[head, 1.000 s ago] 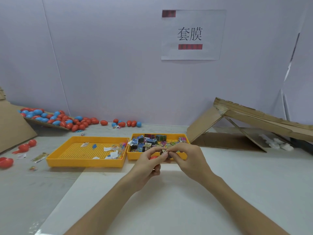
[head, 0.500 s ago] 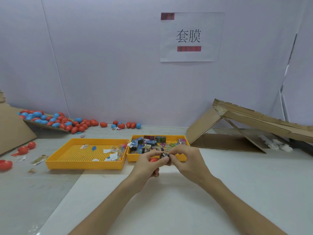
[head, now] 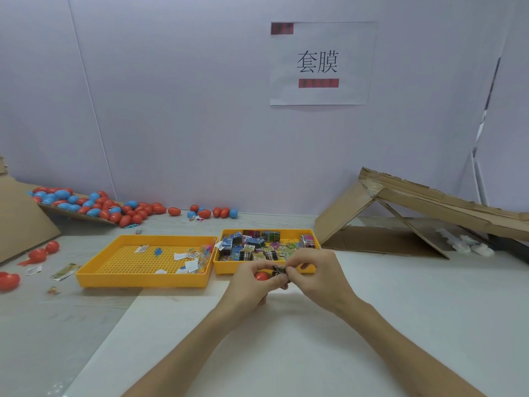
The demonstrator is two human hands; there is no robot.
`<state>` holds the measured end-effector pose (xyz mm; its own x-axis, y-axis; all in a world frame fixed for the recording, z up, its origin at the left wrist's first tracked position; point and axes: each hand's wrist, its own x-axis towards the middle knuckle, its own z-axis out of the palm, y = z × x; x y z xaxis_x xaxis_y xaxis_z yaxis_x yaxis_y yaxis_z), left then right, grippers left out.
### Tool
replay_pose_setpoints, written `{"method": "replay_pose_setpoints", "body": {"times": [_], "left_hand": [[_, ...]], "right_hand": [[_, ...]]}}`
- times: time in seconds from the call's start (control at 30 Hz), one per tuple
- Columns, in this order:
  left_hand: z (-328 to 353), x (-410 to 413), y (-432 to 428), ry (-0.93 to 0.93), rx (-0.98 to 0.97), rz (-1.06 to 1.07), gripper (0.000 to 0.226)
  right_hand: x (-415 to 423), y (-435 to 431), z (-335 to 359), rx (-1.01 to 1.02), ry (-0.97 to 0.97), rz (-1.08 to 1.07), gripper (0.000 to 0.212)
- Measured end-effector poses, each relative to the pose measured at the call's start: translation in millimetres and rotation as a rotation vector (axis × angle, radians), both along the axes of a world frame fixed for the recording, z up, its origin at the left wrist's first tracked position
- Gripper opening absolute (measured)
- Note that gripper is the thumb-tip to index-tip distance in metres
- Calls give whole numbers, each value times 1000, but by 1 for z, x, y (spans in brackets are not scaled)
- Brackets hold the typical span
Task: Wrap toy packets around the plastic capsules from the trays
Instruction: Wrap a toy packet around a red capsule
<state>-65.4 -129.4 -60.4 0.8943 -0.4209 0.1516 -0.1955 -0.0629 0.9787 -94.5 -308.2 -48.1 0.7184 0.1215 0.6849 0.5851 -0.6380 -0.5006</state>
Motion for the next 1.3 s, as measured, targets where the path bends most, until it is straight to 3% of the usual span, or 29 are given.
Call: {"method": "replay_pose_setpoints", "body": {"times": [0.1,0.27,0.53,0.73,0.9,1.1,1.3], "left_hand": [[0,-1,0,-61,66,14,2],[1,-5,-2,-183,191,-7,33],[1,5,4,-344,472,4,13],[10,3,5,-272,258,74,10],[16,-1,7,-349,60,166,15],[16,-4,6,-374,14,155,13],[16,-2,5,-331,25,177,7]], "right_hand": [[-2,3,1,50,36,15,21],[-7,16,7,184,68,79,11],[-5,11,6,162,35,32,18],[-3,8,6,164,1,-22,17],[-1,5,6,179,-1,-53,17],[-2,5,7,194,13,-74,32],[-3,6,8,262,110,-1,23]]}}
